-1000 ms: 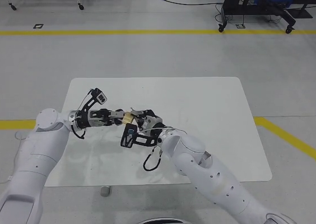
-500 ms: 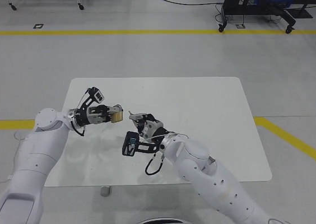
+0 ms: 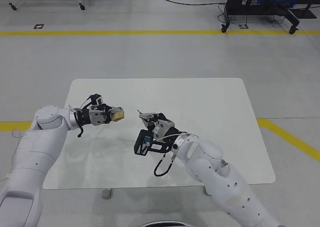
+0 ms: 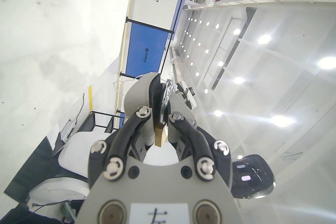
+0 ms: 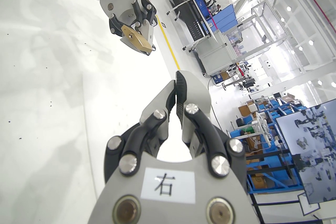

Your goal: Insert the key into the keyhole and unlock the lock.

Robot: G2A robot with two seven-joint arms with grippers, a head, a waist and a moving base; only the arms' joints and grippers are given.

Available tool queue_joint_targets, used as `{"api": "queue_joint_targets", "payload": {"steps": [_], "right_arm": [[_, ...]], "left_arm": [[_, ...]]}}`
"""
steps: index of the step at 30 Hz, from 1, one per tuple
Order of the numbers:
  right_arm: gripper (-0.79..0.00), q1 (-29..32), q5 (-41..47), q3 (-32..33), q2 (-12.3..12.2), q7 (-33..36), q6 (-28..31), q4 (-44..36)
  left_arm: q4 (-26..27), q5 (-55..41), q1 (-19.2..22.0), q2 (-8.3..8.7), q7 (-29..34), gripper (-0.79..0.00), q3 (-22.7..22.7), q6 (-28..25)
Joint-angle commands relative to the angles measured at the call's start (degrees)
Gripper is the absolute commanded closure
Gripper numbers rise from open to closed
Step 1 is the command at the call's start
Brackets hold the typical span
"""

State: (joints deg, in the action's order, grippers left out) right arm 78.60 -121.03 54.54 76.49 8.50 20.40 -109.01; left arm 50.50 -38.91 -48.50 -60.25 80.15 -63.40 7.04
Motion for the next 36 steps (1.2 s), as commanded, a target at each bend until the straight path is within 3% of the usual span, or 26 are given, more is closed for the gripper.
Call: {"api": "queue_joint_targets", "payload": {"steps": [1, 6, 9, 12, 16, 19, 30, 36], "right_arm": [[0.000, 0.0, 0.0, 0.0, 0.0, 0.0, 0.0, 0.0], [0.000, 0.0, 0.0, 0.0, 0.0, 0.0, 0.0, 0.0], [0.000, -0.2, -3.9, -1.1, -0.2, -0.7, 0.0, -0.5], [0.000, -0.3, -12.4, -3.6, -0.5, -1.3, 0.0, -1.1], [0.000, -1.4, -18.6, -5.8, -0.9, -5.6, 1.6, 0.0], [0.000, -2.6, -23.4, -7.7, -1.0, -6.9, 2.2, 1.0], [0.000, -3.3, -38.2, -12.1, -1.5, -7.6, 0.8, 2.6], [0.000, -3.1, -39.8, -13.2, -1.1, -5.0, 1.3, 2.7]], "left_arm": [[0.0, 0.0, 0.0, 0.00, 0.0, 0.000, 0.0, 0.0], [0.2, 0.2, -0.1, 0.00, -0.7, 0.000, 0.0, -0.2], [3.5, 4.4, -2.0, 0.43, -7.6, 0.000, -0.3, -1.4], [7.2, 5.4, -3.8, 1.40, -10.5, 0.000, -2.7, 1.9], [12.7, 7.6, -6.4, 2.68, -11.9, 0.000, -4.8, 9.4], [15.7, 7.4, -8.1, 3.07, -12.8, 0.000, -5.7, 12.3], [20.8, 7.6, -10.6, 3.58, -15.1, 0.000, -6.3, 14.9], [23.0, 7.4, -11.7, 3.76, -17.2, 0.000, -6.7, 15.7]]}}
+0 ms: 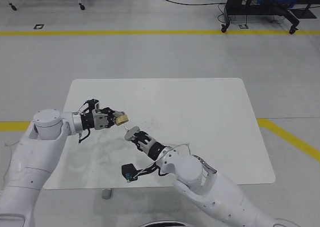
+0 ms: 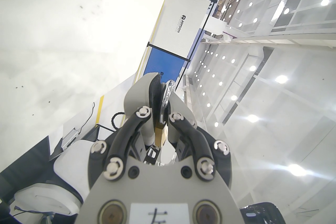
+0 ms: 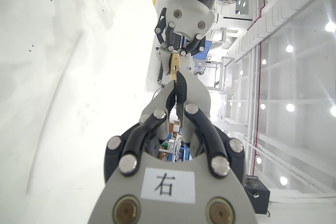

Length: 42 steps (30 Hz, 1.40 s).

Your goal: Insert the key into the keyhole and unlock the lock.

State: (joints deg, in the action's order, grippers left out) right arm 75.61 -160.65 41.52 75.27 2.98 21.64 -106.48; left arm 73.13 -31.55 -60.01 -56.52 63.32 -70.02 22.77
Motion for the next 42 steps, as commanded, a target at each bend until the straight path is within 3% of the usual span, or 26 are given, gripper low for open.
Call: {"api": "queue_joint_targets", "payload": {"steps": [1, 42], "right_arm": [[0.000, -0.1, -0.2, -0.4, 0.2, 1.0, 0.1, 0.2], [0.000, -2.2, -2.1, -3.4, 3.2, 8.0, 1.5, 4.0]], "left_arm": [[0.7, 0.0, -0.4, 0.05, -0.7, 0.000, -0.1, -0.1], [3.7, 1.7, -2.6, 1.12, -2.7, 0.000, -0.5, 0.6]]}}
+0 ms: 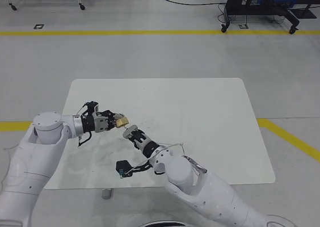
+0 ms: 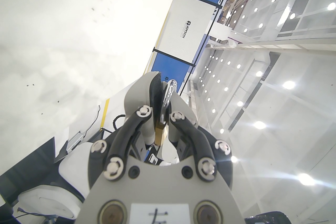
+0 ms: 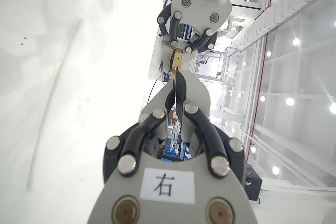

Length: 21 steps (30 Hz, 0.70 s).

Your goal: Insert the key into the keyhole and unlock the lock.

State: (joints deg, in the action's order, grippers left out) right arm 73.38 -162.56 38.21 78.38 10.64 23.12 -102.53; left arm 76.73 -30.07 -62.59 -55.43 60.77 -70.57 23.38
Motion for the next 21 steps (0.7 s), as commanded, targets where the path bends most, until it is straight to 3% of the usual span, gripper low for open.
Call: {"api": "queue_joint_targets", "payload": {"steps": [1, 21], "right_arm": [[0.000, 0.0, -0.3, -0.2, 0.2, 0.6, 0.0, 0.2], [0.000, 1.4, -2.7, 0.1, 0.8, 1.8, -1.6, -0.3]], "left_arm": [[0.3, 0.2, -0.1, 0.05, -0.1, 0.000, 0.0, 0.0], [1.1, -0.2, -0.7, 0.36, -0.8, 0.000, -0.1, 0.1]]}}
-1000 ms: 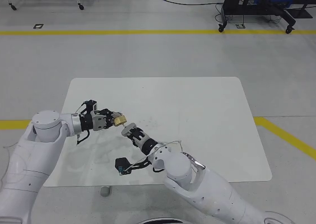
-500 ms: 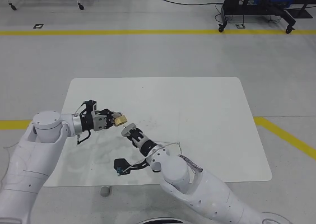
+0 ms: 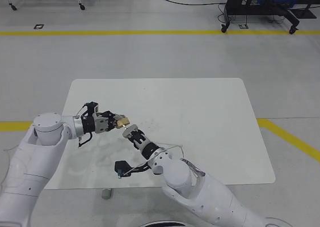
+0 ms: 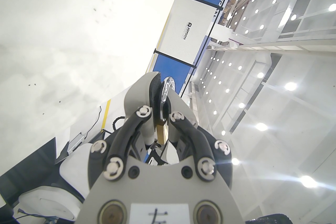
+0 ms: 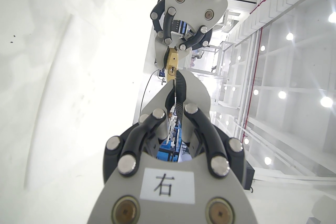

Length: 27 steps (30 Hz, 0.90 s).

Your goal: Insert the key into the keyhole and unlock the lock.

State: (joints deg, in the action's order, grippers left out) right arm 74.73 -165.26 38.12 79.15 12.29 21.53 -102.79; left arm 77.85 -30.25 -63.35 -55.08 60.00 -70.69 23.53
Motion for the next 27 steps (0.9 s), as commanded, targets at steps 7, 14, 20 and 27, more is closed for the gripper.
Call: {"api": "queue_joint_targets", "payload": {"steps": [7, 14, 20, 27], "right_arm": [[0.000, 0.2, -0.5, 0.4, 0.2, 0.4, 0.3, 0.2], [0.000, 0.3, -0.7, 0.5, 0.5, 0.5, 0.6, 0.2], [0.000, 1.0, -1.1, 0.9, 0.5, -0.1, 0.6, -0.5], [0.000, 0.7, -1.0, 1.1, 0.8, 0.1, 0.8, 0.3]], "left_arm": [[0.0, -0.3, 0.1, 0.08, 0.3, 0.000, 0.1, 0.0], [-0.8, -1.0, 0.4, 0.10, 0.3, 0.000, 0.1, 0.1], [-1.5, -1.4, 0.9, 0.04, 0.3, 0.000, 0.4, 0.1], [-1.2, -1.2, 1.1, 0.04, 0.1, 0.000, 0.8, 0.3]]}}
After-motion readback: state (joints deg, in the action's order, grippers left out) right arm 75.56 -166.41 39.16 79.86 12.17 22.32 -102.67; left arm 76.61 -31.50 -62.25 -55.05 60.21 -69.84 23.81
